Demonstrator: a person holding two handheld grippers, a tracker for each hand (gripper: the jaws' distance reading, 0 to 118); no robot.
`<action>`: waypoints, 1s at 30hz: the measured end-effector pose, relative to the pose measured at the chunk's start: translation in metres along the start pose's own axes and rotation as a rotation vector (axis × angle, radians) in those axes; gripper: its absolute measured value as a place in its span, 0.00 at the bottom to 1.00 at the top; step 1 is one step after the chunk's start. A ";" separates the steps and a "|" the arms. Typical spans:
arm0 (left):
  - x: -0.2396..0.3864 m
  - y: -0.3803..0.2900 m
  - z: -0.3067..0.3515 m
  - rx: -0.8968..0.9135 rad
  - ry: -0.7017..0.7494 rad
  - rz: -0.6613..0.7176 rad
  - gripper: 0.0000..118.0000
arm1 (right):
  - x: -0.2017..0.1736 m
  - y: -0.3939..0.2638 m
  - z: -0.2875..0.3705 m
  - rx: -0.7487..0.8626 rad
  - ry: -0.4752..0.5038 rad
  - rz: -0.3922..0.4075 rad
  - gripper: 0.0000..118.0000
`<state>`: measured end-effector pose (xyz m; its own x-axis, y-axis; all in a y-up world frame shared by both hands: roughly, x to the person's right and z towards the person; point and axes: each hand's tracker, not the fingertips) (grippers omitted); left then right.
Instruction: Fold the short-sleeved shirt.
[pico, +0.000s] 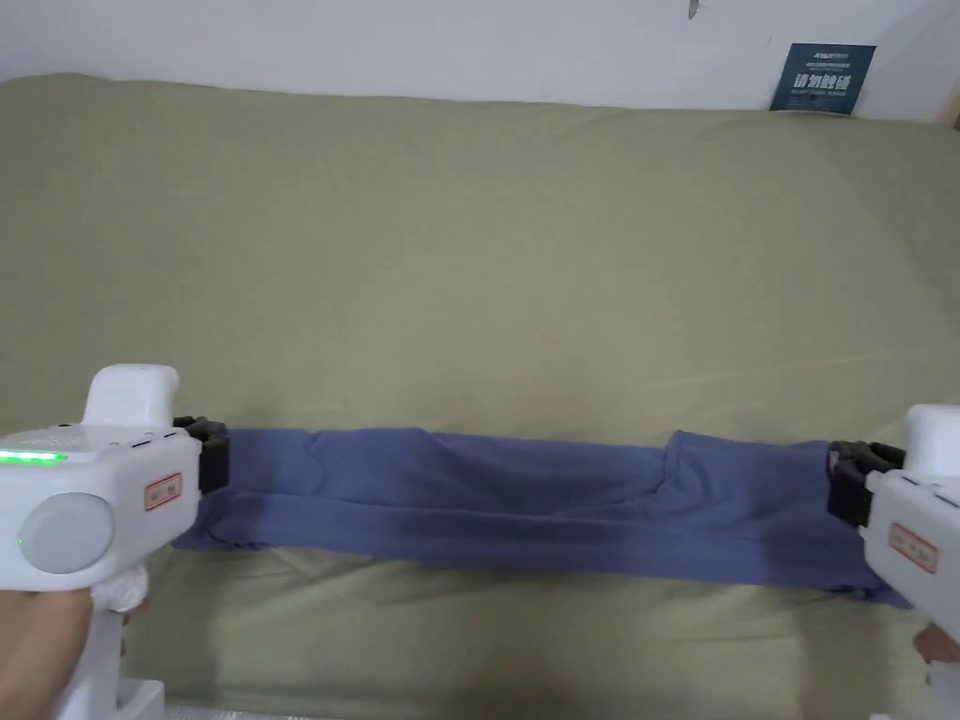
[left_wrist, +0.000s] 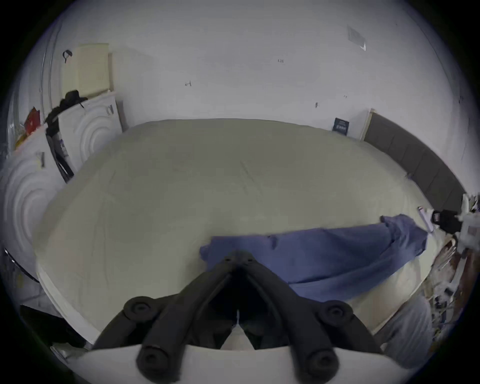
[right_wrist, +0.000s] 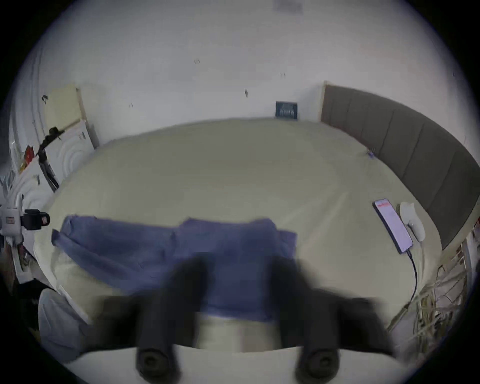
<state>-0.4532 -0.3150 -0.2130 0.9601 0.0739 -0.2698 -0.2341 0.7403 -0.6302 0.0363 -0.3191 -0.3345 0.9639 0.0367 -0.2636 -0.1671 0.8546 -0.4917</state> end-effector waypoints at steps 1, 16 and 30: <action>0.002 0.001 -0.003 -0.014 -0.028 0.020 0.00 | -0.012 0.002 -0.002 0.026 0.009 0.000 0.00; -0.135 0.025 -0.077 -0.378 -0.454 0.459 0.00 | -0.107 0.000 -0.002 0.198 0.017 0.066 0.00; -0.128 -0.002 -0.111 -0.492 -0.644 0.510 0.93 | -0.119 0.004 -0.002 0.141 0.051 0.038 0.00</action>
<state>-0.5926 -0.4006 -0.2582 0.5903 0.7717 -0.2366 -0.5445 0.1643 -0.8225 -0.0799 -0.3214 -0.3065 0.9451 0.0471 -0.3234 -0.1689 0.9175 -0.3601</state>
